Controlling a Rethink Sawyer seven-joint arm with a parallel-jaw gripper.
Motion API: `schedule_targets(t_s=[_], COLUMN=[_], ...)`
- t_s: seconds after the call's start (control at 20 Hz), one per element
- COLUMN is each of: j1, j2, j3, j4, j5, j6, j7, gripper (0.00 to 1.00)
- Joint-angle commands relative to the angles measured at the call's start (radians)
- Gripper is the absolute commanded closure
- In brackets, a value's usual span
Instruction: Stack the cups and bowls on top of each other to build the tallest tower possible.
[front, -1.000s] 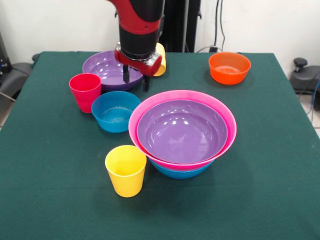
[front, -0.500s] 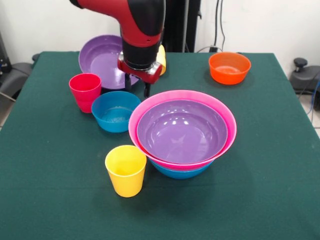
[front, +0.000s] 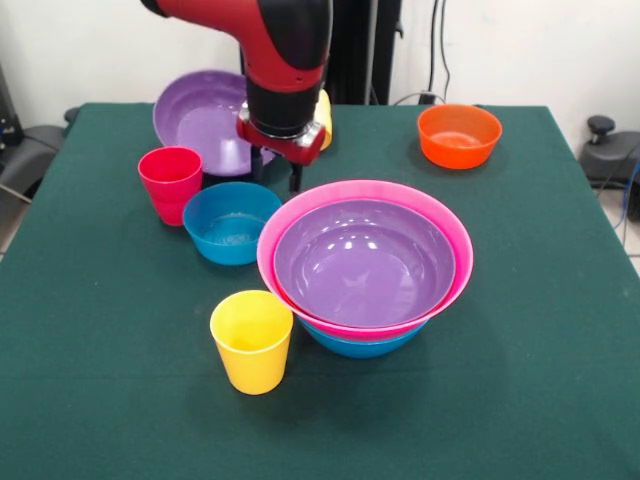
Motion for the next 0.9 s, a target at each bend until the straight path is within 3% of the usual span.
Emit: schedule_targets(t_s=[0.05,0.45,0.9], j1=[0.003,0.008,-0.025], j2=[-0.114,-0.228,-0.282], j3=[0.081,0.070,0.080], j4=[0.060,0.076,0.164], j5=[-0.039,-0.029,-0.046], j6=[0.090,0.225,0.196], j7=[0.006,-0.012,-0.018], gripper=[0.00,0.00,0.00])
